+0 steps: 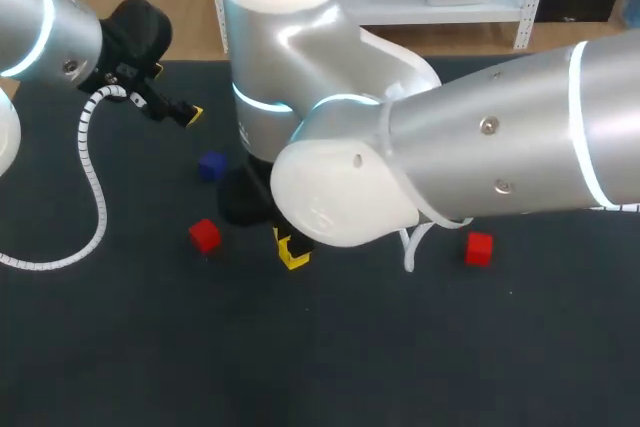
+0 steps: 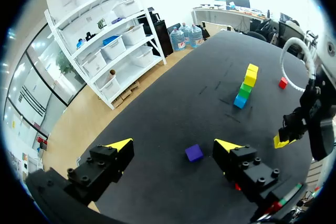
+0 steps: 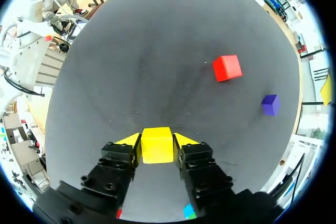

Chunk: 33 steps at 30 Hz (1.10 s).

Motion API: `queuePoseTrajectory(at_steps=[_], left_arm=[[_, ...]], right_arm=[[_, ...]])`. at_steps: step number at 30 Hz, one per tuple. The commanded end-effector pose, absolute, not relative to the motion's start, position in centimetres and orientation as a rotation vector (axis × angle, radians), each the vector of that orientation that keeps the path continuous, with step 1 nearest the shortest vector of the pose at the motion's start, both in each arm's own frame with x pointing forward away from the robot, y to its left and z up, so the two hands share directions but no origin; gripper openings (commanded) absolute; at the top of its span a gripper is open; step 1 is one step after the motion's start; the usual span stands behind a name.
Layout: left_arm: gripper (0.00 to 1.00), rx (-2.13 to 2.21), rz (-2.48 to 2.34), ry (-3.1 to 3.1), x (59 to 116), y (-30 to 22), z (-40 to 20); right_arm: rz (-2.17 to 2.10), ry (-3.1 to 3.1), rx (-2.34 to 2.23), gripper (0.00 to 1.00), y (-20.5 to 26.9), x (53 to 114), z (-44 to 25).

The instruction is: Place the blue cubes, place green cubes on the blue cubes, place the yellow cubes on the green cubes, then place the red cubes on the yellow cubes, and place purple cube on the red cubes.

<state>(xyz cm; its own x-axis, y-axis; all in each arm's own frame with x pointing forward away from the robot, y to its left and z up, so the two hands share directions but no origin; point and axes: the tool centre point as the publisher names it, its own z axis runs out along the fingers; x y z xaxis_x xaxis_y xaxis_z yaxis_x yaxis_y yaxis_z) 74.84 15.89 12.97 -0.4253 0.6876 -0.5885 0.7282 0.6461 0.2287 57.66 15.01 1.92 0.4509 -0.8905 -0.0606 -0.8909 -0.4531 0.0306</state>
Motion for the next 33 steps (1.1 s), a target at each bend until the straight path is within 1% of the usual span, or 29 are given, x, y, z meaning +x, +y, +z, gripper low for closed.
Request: queuePoseTrajectory(at_steps=[1, 2, 4, 13, 25, 33], left_arm=[[1.00, 1.103, -0.090, 2.196, 74.9, 16.1, 12.9], [1.00, 1.103, -0.090, 2.196, 74.9, 16.1, 12.9], [1.00, 1.103, -0.090, 2.196, 74.9, 16.1, 12.9], [1.00, 1.103, -0.090, 2.196, 74.9, 16.1, 12.9], [1.00, 1.103, -0.090, 2.196, 74.9, 16.1, 12.9], [1.00, 1.103, -0.090, 2.196, 74.9, 16.1, 12.9]], right_arm=[[0.114, 1.640, -2.674, 0.45, 15.2, 57.9, 1.8], [0.115, 1.641, -2.674, 0.49, 15.2, 57.9, 1.7], [0.118, 1.643, -2.673, 1.00, 15.3, 58.0, 1.7], [0.123, 1.673, -2.612, 1.00, 14.4, 58.4, 2.8], [0.138, 1.714, -2.333, 1.00, 9.5, 58.4, 9.5], [0.089, 1.749, -2.147, 1.00, 6.0, 58.5, 12.7]])
